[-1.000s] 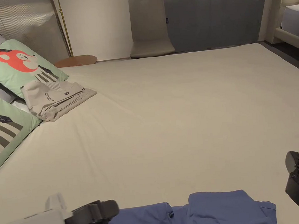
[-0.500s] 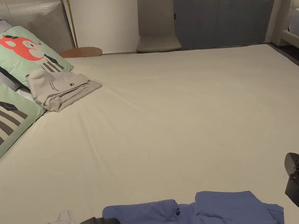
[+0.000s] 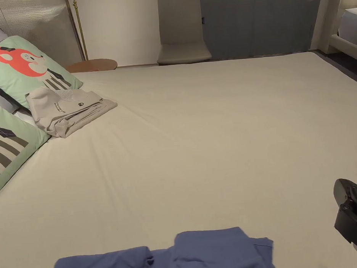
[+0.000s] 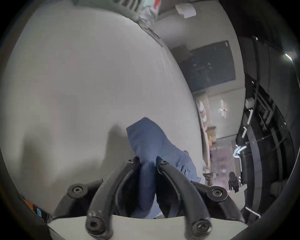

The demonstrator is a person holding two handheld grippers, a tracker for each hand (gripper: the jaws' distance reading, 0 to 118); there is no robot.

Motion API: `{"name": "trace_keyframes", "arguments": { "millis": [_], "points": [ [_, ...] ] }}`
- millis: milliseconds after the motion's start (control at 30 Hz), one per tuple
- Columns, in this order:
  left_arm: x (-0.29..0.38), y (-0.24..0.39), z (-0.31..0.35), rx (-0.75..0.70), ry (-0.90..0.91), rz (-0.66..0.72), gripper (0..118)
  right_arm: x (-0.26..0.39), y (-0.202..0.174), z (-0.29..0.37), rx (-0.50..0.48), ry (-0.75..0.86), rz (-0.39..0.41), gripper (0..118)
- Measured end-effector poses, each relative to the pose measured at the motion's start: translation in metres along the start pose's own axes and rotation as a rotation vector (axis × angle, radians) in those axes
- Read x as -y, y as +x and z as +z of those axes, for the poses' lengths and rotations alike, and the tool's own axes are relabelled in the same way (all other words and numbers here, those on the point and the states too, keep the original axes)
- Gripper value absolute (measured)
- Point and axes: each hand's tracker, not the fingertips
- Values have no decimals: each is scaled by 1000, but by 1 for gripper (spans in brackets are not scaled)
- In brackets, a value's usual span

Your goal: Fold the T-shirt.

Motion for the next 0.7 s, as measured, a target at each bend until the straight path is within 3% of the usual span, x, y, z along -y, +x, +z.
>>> {"name": "trace_keyframes", "arguments": {
  "millis": [133, 300, 367, 567, 700],
  "points": [
    [8, 27, 14, 0, -13, -27, 10, 4, -2, -2, -17, -6, -21, 1],
    [30, 106, -2, 190, -89, -139, 10, 4, -5, -1, -42, -1, -19, 1],
    [13, 101, -27, 217, -124, -182, 10, 3, -2, 2, -43, 7, -22, 1],
    [55, 176, -123, 201, -228, -220, 10, 3, 17, 15, -11, 25, -45, 1],
    [92, 197, -189, 71, -272, -231, 10, 5, 36, 24, 28, 28, -65, 1]
  ]
}}
